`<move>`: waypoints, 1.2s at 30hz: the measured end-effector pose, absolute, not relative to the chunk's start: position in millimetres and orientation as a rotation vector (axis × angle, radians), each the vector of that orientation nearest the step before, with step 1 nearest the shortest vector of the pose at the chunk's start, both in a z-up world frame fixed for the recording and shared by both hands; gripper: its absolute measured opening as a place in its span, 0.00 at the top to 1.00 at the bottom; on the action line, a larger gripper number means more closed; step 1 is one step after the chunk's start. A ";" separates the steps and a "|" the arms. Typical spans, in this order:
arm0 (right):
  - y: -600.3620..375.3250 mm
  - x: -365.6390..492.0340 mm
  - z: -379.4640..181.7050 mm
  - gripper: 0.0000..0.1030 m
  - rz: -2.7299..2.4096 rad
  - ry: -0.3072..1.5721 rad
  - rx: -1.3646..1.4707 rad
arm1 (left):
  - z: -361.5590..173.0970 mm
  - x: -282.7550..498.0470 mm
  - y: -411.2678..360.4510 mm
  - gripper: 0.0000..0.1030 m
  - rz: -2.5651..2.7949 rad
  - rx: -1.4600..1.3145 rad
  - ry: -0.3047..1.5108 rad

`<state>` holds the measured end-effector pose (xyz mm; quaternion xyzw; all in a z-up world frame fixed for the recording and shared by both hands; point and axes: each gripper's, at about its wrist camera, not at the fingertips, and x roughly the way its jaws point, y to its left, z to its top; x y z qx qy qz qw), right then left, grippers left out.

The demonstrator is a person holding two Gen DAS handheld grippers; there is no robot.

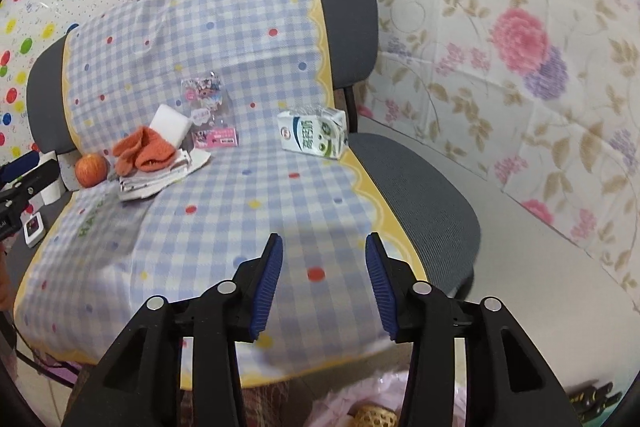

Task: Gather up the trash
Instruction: 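Move both grippers back toward the chair, then grasp the white milk carton with the right gripper and lift it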

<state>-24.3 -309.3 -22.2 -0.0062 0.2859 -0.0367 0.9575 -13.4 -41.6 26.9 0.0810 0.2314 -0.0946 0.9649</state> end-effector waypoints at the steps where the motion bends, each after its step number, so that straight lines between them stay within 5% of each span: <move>1: -309.8 -16.7 -21.3 0.50 -0.071 0.579 -0.014 | 28.9 -3.3 -36.1 0.16 -0.165 0.162 0.473; 5: -312.3 27.3 -20.7 0.43 -0.047 0.575 -0.032 | 29.6 23.7 -24.2 0.12 -0.106 0.152 0.485; 9: -315.3 74.5 -24.0 0.23 -0.028 0.582 -0.050 | 25.8 58.1 -11.7 0.07 -0.034 0.130 0.499; 13: -323.3 119.1 -29.6 0.17 -0.023 0.605 -0.062 | 14.7 90.5 -2.4 0.07 0.003 0.119 0.535; 32: -354.4 257.8 -63.4 0.16 0.002 0.770 -0.087 | -27.5 150.7 1.3 0.07 -0.003 0.133 0.646; 36: -341.4 248.0 -65.6 0.24 0.053 0.764 -0.128 | -32.6 141.3 8.9 0.07 -0.005 0.142 0.659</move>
